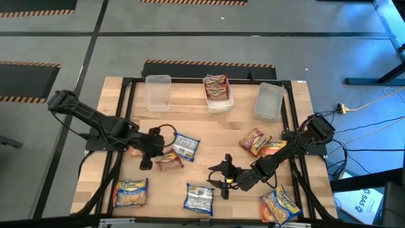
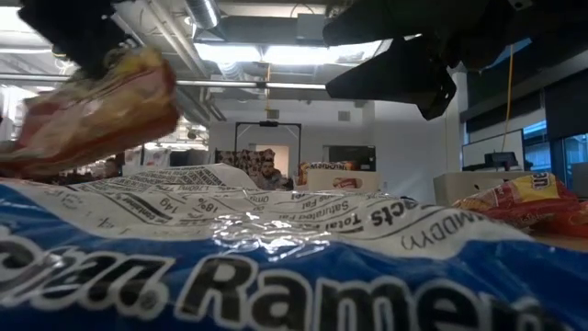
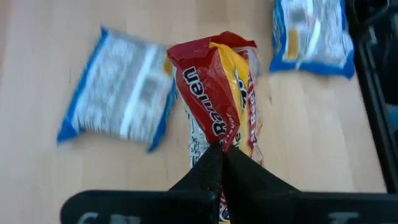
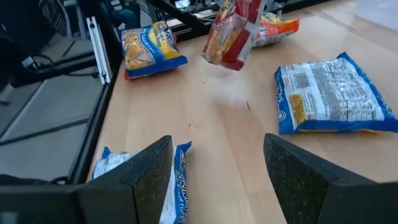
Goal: Sort Maruchan noodles
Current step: Put the red noodle pack into the white bin
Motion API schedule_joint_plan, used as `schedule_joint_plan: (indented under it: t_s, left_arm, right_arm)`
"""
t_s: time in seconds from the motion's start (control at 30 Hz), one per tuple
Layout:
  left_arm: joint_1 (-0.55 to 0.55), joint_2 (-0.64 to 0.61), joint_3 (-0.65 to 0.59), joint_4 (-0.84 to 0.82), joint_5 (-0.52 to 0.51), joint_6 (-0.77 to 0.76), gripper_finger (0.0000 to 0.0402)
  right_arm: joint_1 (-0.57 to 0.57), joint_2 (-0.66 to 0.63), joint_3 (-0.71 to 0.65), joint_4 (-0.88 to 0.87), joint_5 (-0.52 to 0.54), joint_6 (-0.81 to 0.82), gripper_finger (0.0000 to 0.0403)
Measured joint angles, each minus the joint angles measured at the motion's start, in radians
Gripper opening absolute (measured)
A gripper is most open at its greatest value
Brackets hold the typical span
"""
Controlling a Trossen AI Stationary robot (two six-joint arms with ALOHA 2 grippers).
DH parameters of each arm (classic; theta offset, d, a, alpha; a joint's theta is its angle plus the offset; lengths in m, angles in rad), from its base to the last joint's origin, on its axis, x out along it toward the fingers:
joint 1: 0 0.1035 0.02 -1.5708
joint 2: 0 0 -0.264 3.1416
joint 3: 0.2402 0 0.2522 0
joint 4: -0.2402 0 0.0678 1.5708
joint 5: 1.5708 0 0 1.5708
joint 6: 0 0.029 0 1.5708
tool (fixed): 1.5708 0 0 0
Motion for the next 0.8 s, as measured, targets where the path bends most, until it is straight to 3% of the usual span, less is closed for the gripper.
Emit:
schedule_joint_plan:
  t_s: [0.3,0.47,0.63,0.8]
  left_arm:
    - [-0.036,0.109,0.000,0.196,-0.074,0.048,0.0000]
    - [-0.077,0.164,0.000,0.267,-0.137,0.051,0.0000]
    - [-0.089,0.207,0.000,0.319,-0.147,0.050,0.0000]
    - [-0.095,0.250,0.000,0.376,-0.139,0.071,0.0000]
  right_arm:
    - [-0.021,0.000,0.000,0.006,-0.002,0.043,0.0239]
    - [-0.077,0.001,0.001,0.067,-0.102,0.066,0.0239]
    - [-0.127,0.011,0.043,0.078,-0.176,-0.013,0.0239]
    - [-0.153,0.016,0.111,0.065,-0.184,-0.144,0.0239]
